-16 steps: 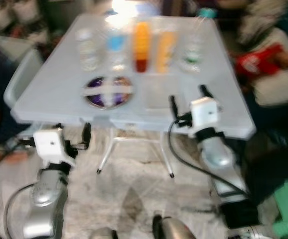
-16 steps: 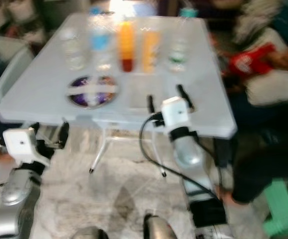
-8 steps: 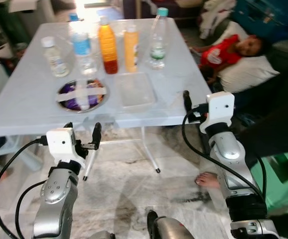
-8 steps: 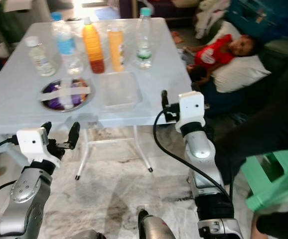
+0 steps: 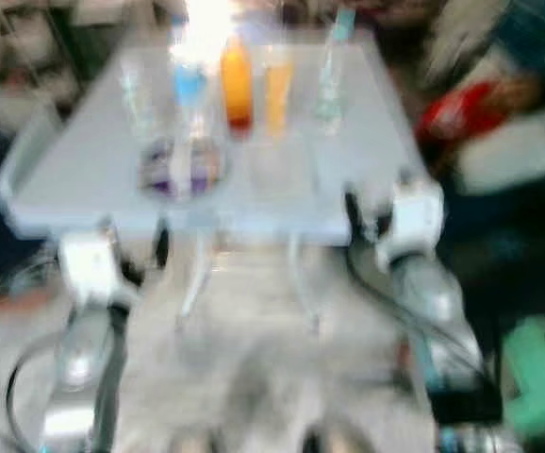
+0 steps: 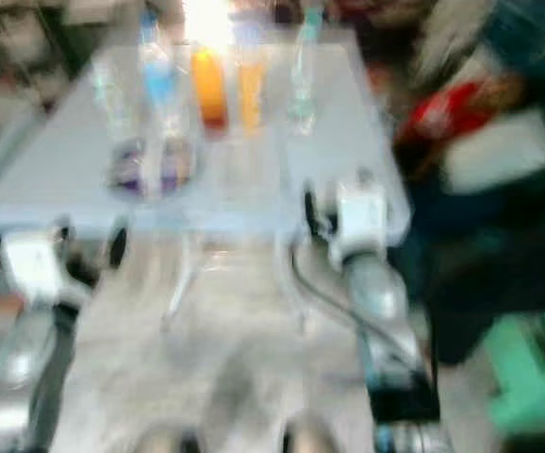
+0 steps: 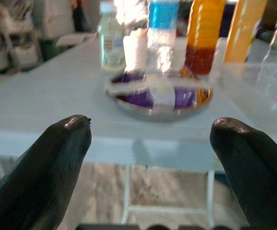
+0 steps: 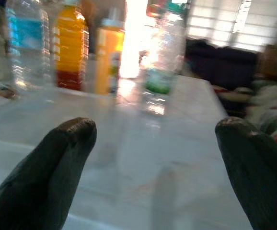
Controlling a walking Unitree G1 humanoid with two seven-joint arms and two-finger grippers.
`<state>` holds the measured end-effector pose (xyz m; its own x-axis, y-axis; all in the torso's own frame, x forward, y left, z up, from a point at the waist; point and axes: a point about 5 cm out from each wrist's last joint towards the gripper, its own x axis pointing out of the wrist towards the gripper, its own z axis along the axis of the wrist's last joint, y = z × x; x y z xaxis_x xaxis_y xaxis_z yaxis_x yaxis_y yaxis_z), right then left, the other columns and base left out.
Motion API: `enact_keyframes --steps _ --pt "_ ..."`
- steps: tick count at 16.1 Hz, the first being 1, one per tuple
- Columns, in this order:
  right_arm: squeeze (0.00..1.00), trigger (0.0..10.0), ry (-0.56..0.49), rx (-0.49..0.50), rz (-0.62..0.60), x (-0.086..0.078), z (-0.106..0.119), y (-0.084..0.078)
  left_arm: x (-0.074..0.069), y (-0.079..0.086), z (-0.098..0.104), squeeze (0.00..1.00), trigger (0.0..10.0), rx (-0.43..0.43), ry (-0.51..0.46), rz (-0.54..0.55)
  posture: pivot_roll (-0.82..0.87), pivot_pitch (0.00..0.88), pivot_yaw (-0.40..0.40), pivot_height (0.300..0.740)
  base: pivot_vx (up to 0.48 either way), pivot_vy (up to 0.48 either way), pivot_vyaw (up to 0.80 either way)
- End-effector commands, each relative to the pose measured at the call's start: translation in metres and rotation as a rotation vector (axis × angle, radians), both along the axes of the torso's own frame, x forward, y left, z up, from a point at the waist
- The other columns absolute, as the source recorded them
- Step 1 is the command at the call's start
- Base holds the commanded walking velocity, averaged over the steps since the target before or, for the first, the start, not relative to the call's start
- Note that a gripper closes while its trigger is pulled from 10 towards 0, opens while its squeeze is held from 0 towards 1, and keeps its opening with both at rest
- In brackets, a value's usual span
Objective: Restocking fridge
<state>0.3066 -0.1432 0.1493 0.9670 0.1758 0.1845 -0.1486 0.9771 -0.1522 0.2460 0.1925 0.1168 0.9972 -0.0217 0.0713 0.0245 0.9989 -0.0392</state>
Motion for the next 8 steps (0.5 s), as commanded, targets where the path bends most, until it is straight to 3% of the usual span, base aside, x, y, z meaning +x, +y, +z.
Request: enact_keyframes --steps 1,2,5,8 --pt "0.0 10.0 -0.029 -0.02 -0.023 0.0 0.008 0.001 0.0 -0.005 0.0 0.0 10.0 0.002 0.002 -0.018 -0.04 0.1 0.037 0.735 0.326 0.0 0.0" --pt "0.0 10.0 -0.044 -0.066 -0.061 0.001 0.009 0.0 0.0 -0.006 0.0 0.0 10.0 -0.001 0.003 -0.019 -0.05 0.1 0.039 0.735 0.33 0.0 0.0" --pt "0.0 10.0 -0.069 -0.066 -0.059 0.0 0.014 0.001 -0.002 -0.015 -0.004 0.0 10.0 -0.021 0.015 -0.051 -0.05 0.1 0.043 0.735 0.336 0.0 0.0" --pt "0.0 10.0 -0.02 0.004 -0.022 -0.005 0.008 0.001 0.0 -0.016 -0.003 0.0 10.0 -0.021 0.013 -0.05 -0.06 0.098 0.046 0.735 0.35 0.0 0.0"
